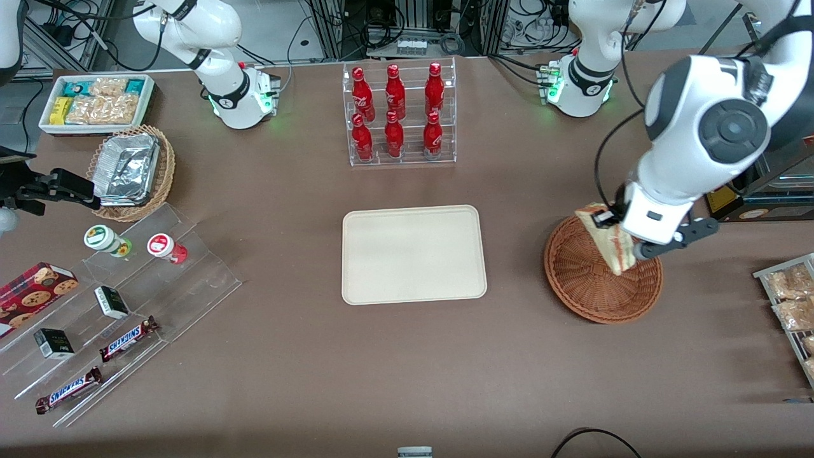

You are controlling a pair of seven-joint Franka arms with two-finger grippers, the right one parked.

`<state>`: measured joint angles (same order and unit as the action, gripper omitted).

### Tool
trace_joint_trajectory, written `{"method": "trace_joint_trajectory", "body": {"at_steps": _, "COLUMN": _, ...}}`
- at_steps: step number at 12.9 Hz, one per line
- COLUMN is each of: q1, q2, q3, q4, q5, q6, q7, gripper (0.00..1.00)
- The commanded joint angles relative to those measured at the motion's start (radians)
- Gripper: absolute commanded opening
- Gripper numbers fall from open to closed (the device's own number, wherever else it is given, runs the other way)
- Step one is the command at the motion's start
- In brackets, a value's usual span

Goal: Place sandwich from basket to tray
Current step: 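Lift the sandwich and carry it toward the beige tray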

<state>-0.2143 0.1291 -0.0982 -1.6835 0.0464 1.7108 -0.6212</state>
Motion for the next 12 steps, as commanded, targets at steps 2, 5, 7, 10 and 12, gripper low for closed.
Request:
{"method": "trace_joint_trajectory", "body": {"at_steps": 2, "q1": -0.146, "q2": 0.084, "q3": 0.002, "q4": 0.120, "q5": -0.003, "q6": -0.031, "q7": -0.035, "gripper": 0.00}}
{"method": "trace_joint_trajectory", "body": {"at_steps": 5, "q1": -0.242, "q2": 0.176, "q3": 0.002, "q4": 0.198, "q5": -0.030, "q6": -0.022, "q7": -0.055, "gripper": 0.00}}
{"method": "trace_joint_trajectory", "body": {"at_steps": 7, "q1": -0.289, "q2": 0.254, "q3": 0.000, "q4": 0.289, "q5": -0.030, "q6": -0.022, "q7": -0.093, "gripper": 0.00}}
{"method": "trace_joint_trajectory", "body": {"at_steps": 10, "q1": -0.374, "q2": 0.351, "q3": 0.002, "q4": 0.356, "q5": -0.020, "q6": -0.002, "q7": -0.164, "gripper": 0.00}}
{"method": "trace_joint_trajectory", "body": {"at_steps": 12, "q1": -0.405, "q2": 0.392, "q3": 0.002, "q4": 0.366, "q5": -0.020, "q6": 0.074, "q7": -0.204, "gripper": 0.00}}
